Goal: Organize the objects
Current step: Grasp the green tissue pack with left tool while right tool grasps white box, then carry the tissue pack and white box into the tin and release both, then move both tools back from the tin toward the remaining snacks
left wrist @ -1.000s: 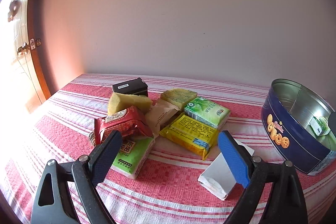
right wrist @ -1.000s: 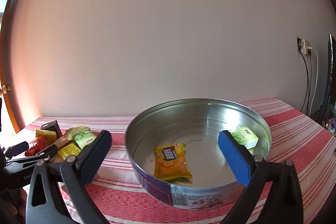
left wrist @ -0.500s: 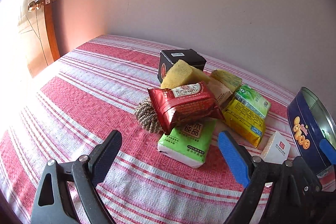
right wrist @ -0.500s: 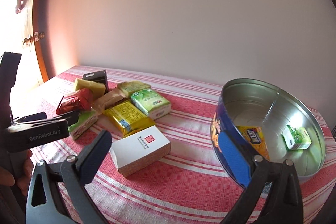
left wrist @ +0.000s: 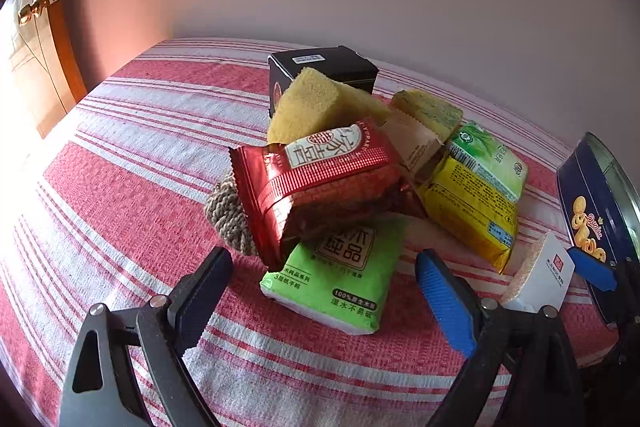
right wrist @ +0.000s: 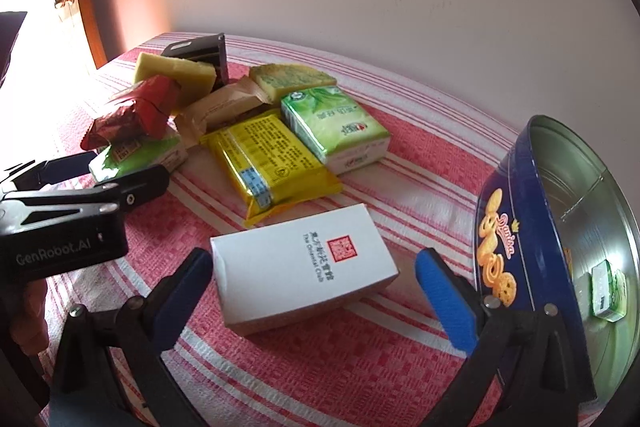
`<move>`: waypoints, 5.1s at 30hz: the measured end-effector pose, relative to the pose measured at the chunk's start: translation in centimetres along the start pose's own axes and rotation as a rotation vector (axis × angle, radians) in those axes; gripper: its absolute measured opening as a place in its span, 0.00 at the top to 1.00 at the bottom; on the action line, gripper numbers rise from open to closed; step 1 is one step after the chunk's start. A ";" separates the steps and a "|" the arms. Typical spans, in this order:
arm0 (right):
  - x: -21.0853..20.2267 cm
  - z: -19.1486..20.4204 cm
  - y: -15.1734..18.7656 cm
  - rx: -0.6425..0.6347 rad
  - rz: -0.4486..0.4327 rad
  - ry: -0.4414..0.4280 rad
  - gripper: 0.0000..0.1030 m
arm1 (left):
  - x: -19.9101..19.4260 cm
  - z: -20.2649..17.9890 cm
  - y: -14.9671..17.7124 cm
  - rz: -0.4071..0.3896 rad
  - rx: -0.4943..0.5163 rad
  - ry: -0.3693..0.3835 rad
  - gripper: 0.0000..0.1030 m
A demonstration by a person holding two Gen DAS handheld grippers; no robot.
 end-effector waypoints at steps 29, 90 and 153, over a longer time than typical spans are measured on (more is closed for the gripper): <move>-8.6 -2.2 -1.2 0.150 -0.307 -0.085 0.16 | -7.5 -4.1 1.8 -0.158 0.049 0.431 0.50; -20.1 -24.6 3.6 0.442 -0.634 0.303 0.16 | -14.3 -24.4 0.3 -0.499 0.268 0.283 0.50; -16.4 -35.5 8.3 0.766 -0.580 0.316 0.00 | -8.3 -27.7 3.3 -0.447 0.377 0.209 0.05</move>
Point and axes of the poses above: each gripper's, at about its wrist camera, not at the fingertips, and x roughly the way its jaws point, z to its left, y to its underside, the point moved 10 cm from there along x, roughly the way its jaws point, and after that the axes turned 5 degrees about z, right-handed, at the moved point
